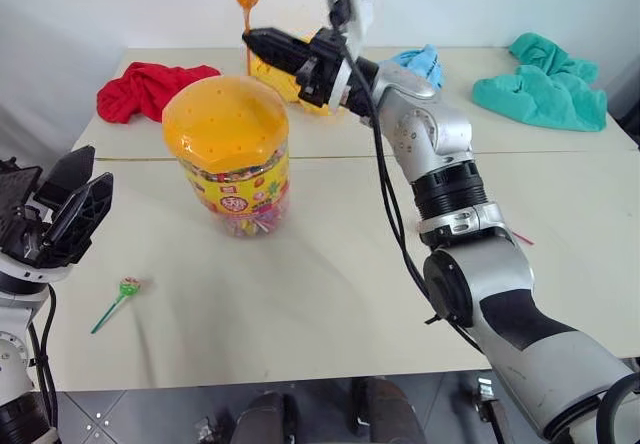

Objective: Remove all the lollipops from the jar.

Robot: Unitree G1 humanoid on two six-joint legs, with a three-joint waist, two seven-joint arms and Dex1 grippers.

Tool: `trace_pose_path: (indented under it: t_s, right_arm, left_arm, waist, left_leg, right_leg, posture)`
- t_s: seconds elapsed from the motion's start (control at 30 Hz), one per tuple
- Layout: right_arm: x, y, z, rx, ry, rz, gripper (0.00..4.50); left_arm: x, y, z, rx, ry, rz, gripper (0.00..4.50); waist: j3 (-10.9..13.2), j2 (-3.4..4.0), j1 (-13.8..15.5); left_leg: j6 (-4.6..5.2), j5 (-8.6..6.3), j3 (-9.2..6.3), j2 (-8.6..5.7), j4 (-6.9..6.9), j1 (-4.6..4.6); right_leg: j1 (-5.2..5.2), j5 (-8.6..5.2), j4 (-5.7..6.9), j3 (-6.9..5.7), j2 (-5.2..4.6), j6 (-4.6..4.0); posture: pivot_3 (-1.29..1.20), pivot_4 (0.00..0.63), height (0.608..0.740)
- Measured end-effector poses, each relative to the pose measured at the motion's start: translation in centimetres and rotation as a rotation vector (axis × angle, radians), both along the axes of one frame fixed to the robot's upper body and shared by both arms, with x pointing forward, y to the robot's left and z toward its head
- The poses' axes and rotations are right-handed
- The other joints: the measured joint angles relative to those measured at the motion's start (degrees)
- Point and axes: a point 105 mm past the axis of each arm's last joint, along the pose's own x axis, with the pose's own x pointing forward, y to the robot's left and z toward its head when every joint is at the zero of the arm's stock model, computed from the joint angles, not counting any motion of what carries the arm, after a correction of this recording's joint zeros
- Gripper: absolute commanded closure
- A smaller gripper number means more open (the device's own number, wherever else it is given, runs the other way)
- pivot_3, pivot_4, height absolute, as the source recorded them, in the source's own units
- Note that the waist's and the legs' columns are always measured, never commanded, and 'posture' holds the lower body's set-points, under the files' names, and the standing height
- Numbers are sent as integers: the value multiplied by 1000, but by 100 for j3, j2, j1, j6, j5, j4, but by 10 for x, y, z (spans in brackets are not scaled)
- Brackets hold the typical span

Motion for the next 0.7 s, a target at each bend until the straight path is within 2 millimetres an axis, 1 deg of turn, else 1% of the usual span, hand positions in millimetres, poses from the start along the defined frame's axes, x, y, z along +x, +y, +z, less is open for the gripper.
trace_pose_path:
  t_s: [0.03,0.1,0.17,0.2,0.27,0.3,0.33,0.37,0.47,0.57,0.6,0.7]
  right_arm:
    - [-6,-11,11,52,-51,16,4468]
    - [-9,-36,21,56,-124,-26,4468]
    - [-6,-63,16,9,-144,-86,4468]
    - [-3,-75,9,-48,-136,-119,4468]
    - [4,-101,-13,-215,-91,-194,4468]
    - [6,-120,-29,-353,-65,-242,4468]
    - [5,-143,-47,-490,-39,-294,4468]
    - [4,-161,-60,-587,-12,-329,4468]
    - [-7,-204,-94,-833,58,-379,4468]
    - [-17,-261,-136,-1091,181,-493,4468]
    - [-20,-274,-151,-1141,217,-509,4468]
    - [-26,-293,-182,-1198,295,-511,4468]
  left_arm:
    - [1,-1,2,3,-7,-6,109]
    - [0,-4,4,14,-17,-20,109]
    - [-1,-7,5,25,-21,-36,109]
    - [-2,-10,5,39,-19,-50,109]
    - [-5,-21,3,110,-2,-101,109]
    - [-9,-30,-1,180,19,-147,109]
    - [-13,-39,-7,252,48,-197,109]
    - [-17,-45,-13,303,72,-235,109]
    - [-22,-60,-27,430,110,-317,109]
    - [-21,-67,-32,482,94,-349,109]
    - [-21,-69,-33,487,94,-362,109]
    - [-21,-74,-41,517,104,-399,109]
  waist:
    - [0,0,4]
    - [-3,-4,6]
    - [-4,-7,9]
    - [-4,-7,12]
    - [-4,-7,25]
    - [-2,-3,38]
    - [0,-1,64]
    - [3,4,71]
    - [10,17,101]
    - [10,17,126]
    - [10,17,123]
    - [12,22,84]
  left_leg:
    - [0,0,-5,-1,0,0]
    - [4,-2,-7,-4,0,3]
    - [5,-3,-8,-6,0,3]
    - [5,-3,-7,-7,0,2]
    - [5,-3,-4,-6,0,2]
    - [5,-3,-1,-6,-2,1]
    - [5,-3,4,-5,-10,2]
    - [5,-3,11,-5,-12,2]
    - [3,-2,37,-1,-12,6]
    - [1,0,44,3,-10,12]
    - [2,1,52,6,-9,15]
    - [2,1,74,9,-9,23]
  right_leg:
    - [2,0,2,0,0,0]
    - [6,0,1,2,-3,0]
    - [9,0,-1,2,-5,0]
    - [8,0,-3,2,-5,0]
    - [7,0,-8,3,-5,1]
    - [5,0,-10,3,-5,1]
    - [4,-1,-21,3,-4,1]
    - [4,-1,-28,4,-4,2]
    - [3,-2,-44,6,2,3]
    - [8,-3,-44,11,2,1]
    - [8,-3,-45,19,2,1]
    - [4,-2,-42,32,2,1]
  posture:
    - [0,150,740]
    - [0,150,740]
    - [0,150,740]
    - [0,150,740]
    - [0,150,740]
    - [0,150,740]
    - [0,150,740]
    - [0,150,740]
    - [0,150,740]
    - [0,150,740]
    - [0,150,740]
    - [0,150,740]
